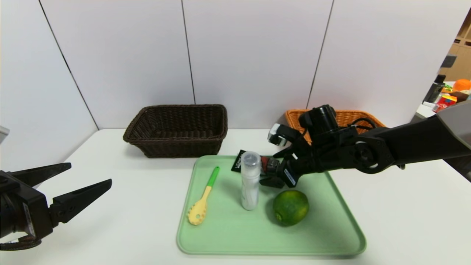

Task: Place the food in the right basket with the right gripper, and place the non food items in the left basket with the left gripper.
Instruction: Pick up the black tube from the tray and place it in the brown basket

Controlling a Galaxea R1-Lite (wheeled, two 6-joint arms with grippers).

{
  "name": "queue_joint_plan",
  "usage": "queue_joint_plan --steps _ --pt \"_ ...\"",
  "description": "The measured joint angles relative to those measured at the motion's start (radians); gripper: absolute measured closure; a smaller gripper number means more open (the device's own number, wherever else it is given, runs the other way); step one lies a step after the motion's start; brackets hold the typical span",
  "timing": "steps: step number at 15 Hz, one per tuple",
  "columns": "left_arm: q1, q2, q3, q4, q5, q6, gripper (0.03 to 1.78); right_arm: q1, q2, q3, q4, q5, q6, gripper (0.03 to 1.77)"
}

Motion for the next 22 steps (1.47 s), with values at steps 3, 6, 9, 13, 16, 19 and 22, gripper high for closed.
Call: queue_joint_plan --steps 3,6,9,13,16,19,22 --pt "0.000 0.000 0.000 0.000 0.000 0.000 0.12 0.000 0.007 0.003 -0.001 0.000 0.000 0.10" --pt "0.000 0.001 0.000 0.000 -0.001 0.000 0.12 0.000 0.011 0.004 -0.002 0.000 0.000 0.10" --pt "0.000 0.001 0.000 0.000 -0.001 0.000 0.12 0.000 0.012 0.003 -0.002 0.000 0.000 0.28" --pt "0.000 0.001 0.003 0.000 -0.001 -0.001 0.12 0.001 0.013 0.002 -0.002 0.000 0.000 0.86" --pt "0.000 0.001 0.003 0.000 0.000 -0.001 0.12 0.004 0.014 0.001 -0.002 -0.006 0.000 0.98" --pt "0.000 0.001 0.004 0.000 0.000 -0.001 0.12 0.008 0.014 0.000 -0.003 -0.013 -0.001 0.98" --pt "0.000 0.001 0.003 -0.001 -0.001 -0.001 0.12 0.013 0.012 0.000 -0.005 -0.013 -0.001 0.98"
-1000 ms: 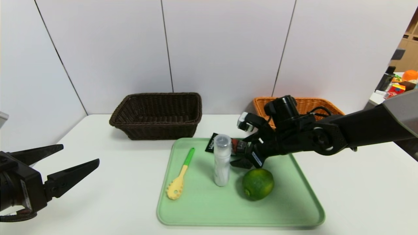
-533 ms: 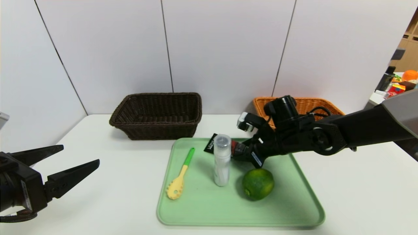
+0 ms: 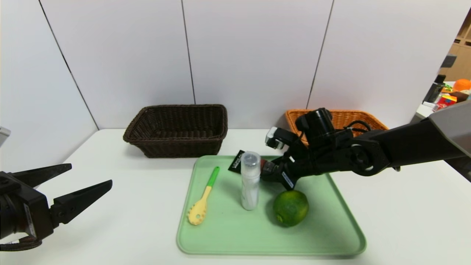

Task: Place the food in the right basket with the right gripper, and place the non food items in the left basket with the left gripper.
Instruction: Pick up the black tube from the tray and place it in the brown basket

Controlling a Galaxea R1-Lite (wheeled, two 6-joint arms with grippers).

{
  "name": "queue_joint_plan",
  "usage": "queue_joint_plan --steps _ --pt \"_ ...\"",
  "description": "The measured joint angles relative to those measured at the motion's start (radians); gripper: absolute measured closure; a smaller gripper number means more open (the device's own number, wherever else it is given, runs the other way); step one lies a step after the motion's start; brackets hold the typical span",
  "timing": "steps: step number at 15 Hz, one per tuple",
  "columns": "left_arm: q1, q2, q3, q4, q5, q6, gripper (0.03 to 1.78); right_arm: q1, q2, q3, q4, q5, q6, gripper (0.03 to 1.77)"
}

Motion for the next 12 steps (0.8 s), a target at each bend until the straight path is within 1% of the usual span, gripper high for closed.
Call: queue_joint_plan --steps 12 --pt "0.000 -0.002 -0.001 -0.002 0.000 0.001 0.12 0.006 -0.057 0.000 -0.008 -0.003 0.002 0.98"
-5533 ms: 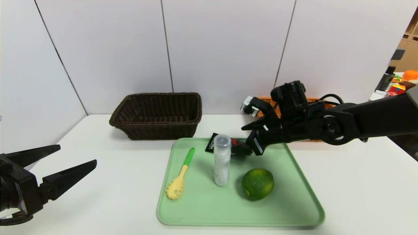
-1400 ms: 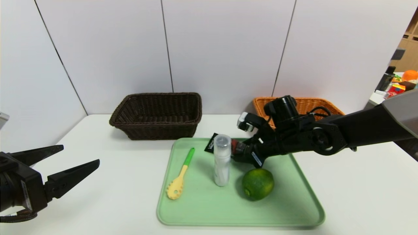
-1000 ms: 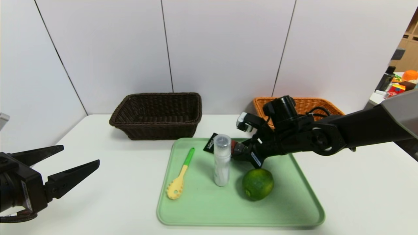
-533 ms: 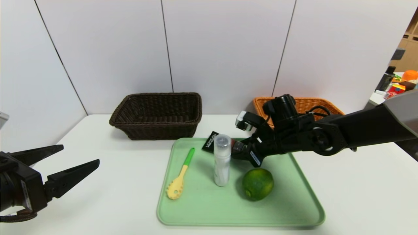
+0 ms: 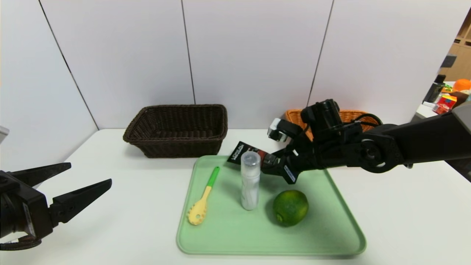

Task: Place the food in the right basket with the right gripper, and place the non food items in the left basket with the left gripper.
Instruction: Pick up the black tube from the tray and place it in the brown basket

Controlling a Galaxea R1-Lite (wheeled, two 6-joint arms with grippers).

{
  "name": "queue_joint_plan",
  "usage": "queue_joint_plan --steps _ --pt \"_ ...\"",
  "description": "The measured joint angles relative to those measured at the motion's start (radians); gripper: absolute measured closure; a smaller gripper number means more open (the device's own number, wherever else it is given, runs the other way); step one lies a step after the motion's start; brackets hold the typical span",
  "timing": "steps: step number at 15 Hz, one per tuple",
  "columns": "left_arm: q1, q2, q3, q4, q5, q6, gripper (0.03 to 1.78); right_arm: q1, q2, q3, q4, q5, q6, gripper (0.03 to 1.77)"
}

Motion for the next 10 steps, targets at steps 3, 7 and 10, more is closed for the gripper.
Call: queue_joint_plan --steps 3,7,10 --pt "0.000 -0.001 -0.001 0.000 0.000 0.001 0.12 0.001 -0.016 0.000 -0.001 -0.018 0.000 0.98" --pt "0.000 -0.002 -0.002 0.000 0.001 0.000 0.12 0.002 -0.043 -0.002 -0.001 -0.020 0.000 0.98" --pt "0.000 -0.004 -0.002 -0.001 0.001 0.000 0.12 0.007 -0.066 -0.006 -0.001 -0.036 -0.005 0.98"
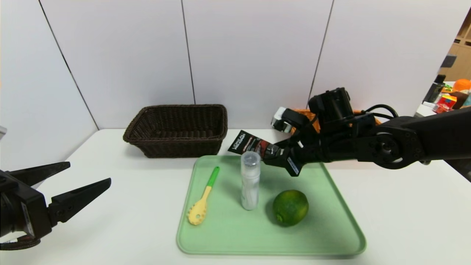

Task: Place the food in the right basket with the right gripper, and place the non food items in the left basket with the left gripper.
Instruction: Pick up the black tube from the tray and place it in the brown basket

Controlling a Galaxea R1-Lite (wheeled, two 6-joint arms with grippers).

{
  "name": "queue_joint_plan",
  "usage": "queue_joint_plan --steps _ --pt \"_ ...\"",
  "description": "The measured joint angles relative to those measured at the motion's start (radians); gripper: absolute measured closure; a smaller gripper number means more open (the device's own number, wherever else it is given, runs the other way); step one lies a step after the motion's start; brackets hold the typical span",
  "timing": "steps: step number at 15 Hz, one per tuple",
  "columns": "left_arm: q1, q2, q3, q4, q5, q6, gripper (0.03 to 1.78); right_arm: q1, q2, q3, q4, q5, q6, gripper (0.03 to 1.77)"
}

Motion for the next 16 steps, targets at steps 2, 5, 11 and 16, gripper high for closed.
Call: queue_joint_plan --steps 2,5,11,16 --pt "0.000 -0.001 0.001 0.000 0.000 0.000 0.12 0.001 -0.013 -0.017 0.001 -0.009 -0.007 0.98" --pt "0.000 -0.004 0.004 0.000 0.001 0.000 0.12 0.001 -0.027 -0.061 0.002 -0.015 -0.006 0.98" --pt "0.000 -0.011 0.004 0.000 0.001 -0.001 0.12 0.004 -0.030 -0.176 0.015 -0.050 -0.008 0.98" --pt "0.000 -0.013 0.004 0.000 0.001 -0.003 0.12 0.040 0.020 -0.296 0.015 -0.091 -0.010 0.98"
